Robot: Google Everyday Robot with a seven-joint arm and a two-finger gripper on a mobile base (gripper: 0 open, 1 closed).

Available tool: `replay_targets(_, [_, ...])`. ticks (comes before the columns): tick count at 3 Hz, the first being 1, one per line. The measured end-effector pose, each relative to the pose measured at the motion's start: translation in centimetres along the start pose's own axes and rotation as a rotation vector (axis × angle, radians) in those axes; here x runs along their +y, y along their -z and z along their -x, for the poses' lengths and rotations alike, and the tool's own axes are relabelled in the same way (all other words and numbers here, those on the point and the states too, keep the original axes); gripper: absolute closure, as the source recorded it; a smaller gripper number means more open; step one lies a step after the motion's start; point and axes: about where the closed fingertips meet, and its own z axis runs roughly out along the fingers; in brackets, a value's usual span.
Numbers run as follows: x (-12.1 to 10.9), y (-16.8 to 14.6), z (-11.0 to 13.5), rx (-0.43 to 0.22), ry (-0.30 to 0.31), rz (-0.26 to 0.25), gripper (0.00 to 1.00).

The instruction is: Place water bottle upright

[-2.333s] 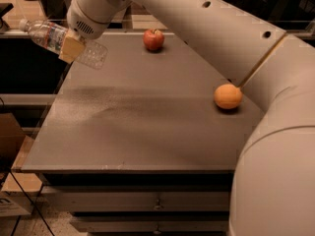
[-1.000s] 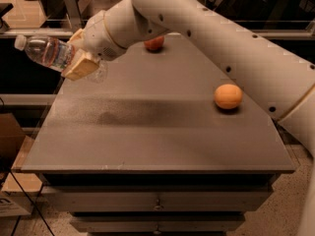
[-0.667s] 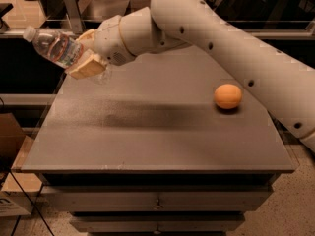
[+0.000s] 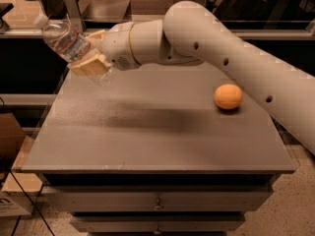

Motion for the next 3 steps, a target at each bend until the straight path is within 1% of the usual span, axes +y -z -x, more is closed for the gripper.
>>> replay_targets(1, [0.18,-0.01,-0.35,-0.055,-0.026,0.004,1.00])
replay_targets(2, [0.24,0.20,-0.93,-0.165,-0.077,-0.014,1.00])
replay_targets(3, [0.54,0.44,-1.14,-0.232,-0.119,-0.030,1.00])
